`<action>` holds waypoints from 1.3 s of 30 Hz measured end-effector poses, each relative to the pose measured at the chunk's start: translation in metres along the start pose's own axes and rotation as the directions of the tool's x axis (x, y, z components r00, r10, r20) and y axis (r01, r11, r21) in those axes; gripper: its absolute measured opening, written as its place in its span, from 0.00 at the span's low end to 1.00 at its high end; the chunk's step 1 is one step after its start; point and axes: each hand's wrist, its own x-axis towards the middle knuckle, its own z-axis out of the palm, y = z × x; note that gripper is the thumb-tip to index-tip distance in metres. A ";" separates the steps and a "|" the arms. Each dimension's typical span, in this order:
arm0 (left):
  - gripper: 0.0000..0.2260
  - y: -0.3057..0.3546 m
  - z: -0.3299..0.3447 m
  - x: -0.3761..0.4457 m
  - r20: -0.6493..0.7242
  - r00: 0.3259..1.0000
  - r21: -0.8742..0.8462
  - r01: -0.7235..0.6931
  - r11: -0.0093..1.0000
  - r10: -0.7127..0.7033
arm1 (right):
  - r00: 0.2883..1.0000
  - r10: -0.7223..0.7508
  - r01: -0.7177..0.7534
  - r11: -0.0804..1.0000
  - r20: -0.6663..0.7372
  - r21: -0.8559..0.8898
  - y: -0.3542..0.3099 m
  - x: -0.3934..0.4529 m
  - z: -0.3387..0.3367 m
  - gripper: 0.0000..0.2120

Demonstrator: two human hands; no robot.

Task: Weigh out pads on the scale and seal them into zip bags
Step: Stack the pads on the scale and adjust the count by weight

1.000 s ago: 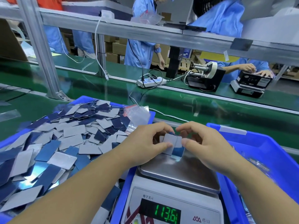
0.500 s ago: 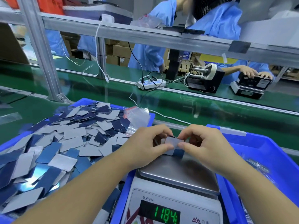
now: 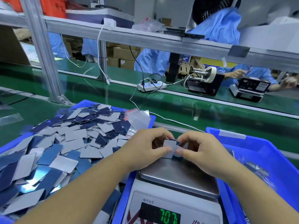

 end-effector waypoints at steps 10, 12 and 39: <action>0.17 0.001 -0.010 -0.001 -0.006 0.998 0.001 0.061 0.998 -0.061 | 0.997 0.041 -0.043 0.998 0.062 0.039 0.006 0.003 0.009 0.10; 0.18 0.002 -0.011 -0.002 -0.027 0.997 -0.014 0.078 0.997 -0.078 | 0.997 0.041 -0.043 0.999 0.068 0.020 0.005 0.003 0.008 0.09; 0.12 -0.001 -0.023 0.001 0.058 0.965 -0.242 0.261 0.934 -0.254 | 0.999 0.045 -0.045 0.998 -0.014 0.046 0.000 -0.001 0.006 0.23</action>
